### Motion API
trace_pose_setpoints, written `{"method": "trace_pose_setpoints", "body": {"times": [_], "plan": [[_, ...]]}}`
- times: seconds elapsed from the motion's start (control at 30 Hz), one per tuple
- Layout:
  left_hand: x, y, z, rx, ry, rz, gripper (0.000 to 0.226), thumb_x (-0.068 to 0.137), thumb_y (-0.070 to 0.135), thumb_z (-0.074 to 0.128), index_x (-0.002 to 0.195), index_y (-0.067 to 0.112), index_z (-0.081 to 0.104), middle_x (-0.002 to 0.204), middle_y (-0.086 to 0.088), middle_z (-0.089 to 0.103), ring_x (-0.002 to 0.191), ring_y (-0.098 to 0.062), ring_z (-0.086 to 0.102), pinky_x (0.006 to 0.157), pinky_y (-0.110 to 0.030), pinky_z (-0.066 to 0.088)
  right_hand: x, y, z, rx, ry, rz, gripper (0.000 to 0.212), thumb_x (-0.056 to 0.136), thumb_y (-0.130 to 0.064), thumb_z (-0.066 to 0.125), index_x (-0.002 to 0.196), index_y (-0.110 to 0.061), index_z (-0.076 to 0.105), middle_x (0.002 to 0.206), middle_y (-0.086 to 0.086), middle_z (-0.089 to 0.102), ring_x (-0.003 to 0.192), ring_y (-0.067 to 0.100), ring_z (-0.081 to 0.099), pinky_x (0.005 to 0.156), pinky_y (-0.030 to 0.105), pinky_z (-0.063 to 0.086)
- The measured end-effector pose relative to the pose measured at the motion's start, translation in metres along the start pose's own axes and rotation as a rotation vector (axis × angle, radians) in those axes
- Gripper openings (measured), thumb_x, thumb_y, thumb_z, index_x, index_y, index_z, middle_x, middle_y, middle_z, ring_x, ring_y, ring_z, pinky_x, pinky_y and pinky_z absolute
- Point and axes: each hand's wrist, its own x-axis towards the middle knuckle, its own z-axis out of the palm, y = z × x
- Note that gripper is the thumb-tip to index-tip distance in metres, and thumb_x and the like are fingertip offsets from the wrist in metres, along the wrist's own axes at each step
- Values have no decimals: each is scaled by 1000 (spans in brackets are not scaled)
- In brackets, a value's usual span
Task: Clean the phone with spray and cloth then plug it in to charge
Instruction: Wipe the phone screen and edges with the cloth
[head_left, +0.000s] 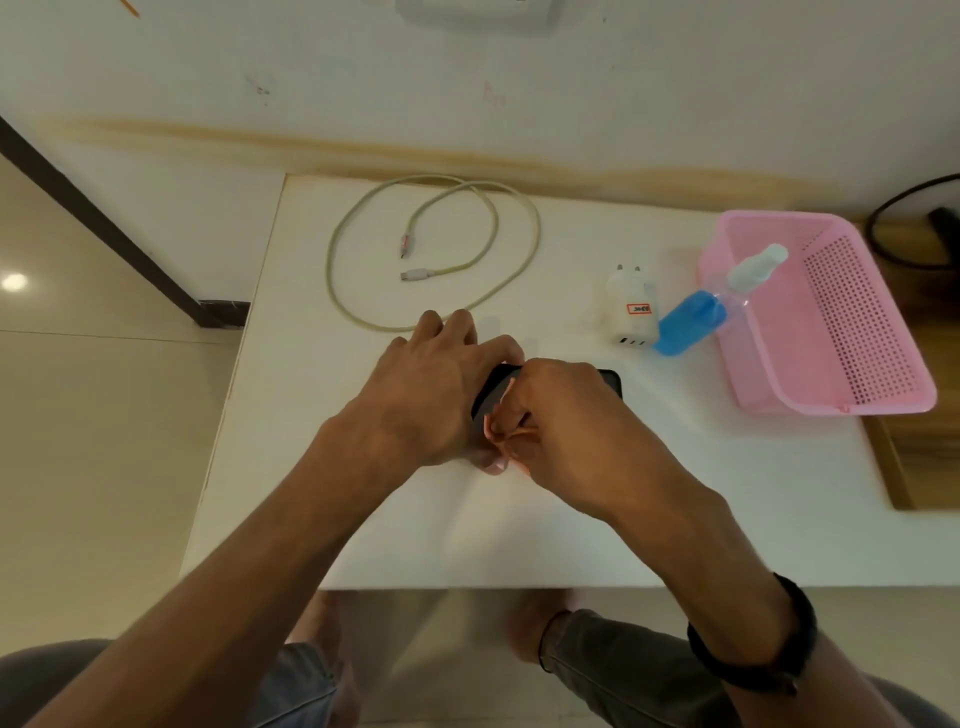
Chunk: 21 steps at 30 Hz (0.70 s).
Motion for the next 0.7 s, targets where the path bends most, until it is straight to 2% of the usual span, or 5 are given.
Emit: {"method": "trace_pose_setpoints", "body": {"times": [0.2,0.37,0.53,0.63,0.7], "plan": [[2,1,0,-31,-16,-5,92,57,63,89,137,49,43,125,7,43,116,-17,39,87,-30,38,-1,18,-16,-58,-243,354,37,91,-26,73,127,-18,68,116,5,68,101,24,66,97,37,55],[2,0,0,-19,-25,3,95,60,64,88,141,48,40,128,6,43,118,-19,39,89,-32,40,-13,37,-31,-68,-184,339,22,89,-23,74,109,-29,80,112,0,69,95,21,68,87,28,57],[3,-1,0,-17,-39,9,97,62,65,87,143,48,37,130,5,42,120,-20,38,95,-34,41,-11,61,-31,43,-17,426,17,87,-17,76,101,-27,78,106,2,70,83,13,65,57,13,41],[3,-1,0,-16,-40,13,97,63,65,86,144,48,37,130,5,41,120,-20,38,96,-34,41,-6,66,-28,76,79,442,14,88,-18,77,101,-24,77,97,-1,69,74,6,59,56,11,37],[2,-1,0,-13,-41,18,97,63,64,86,144,48,36,130,4,41,121,-20,37,96,-35,42,-4,64,-26,82,155,443,13,90,-19,76,102,-21,77,95,-1,68,79,8,63,67,15,50]]}}
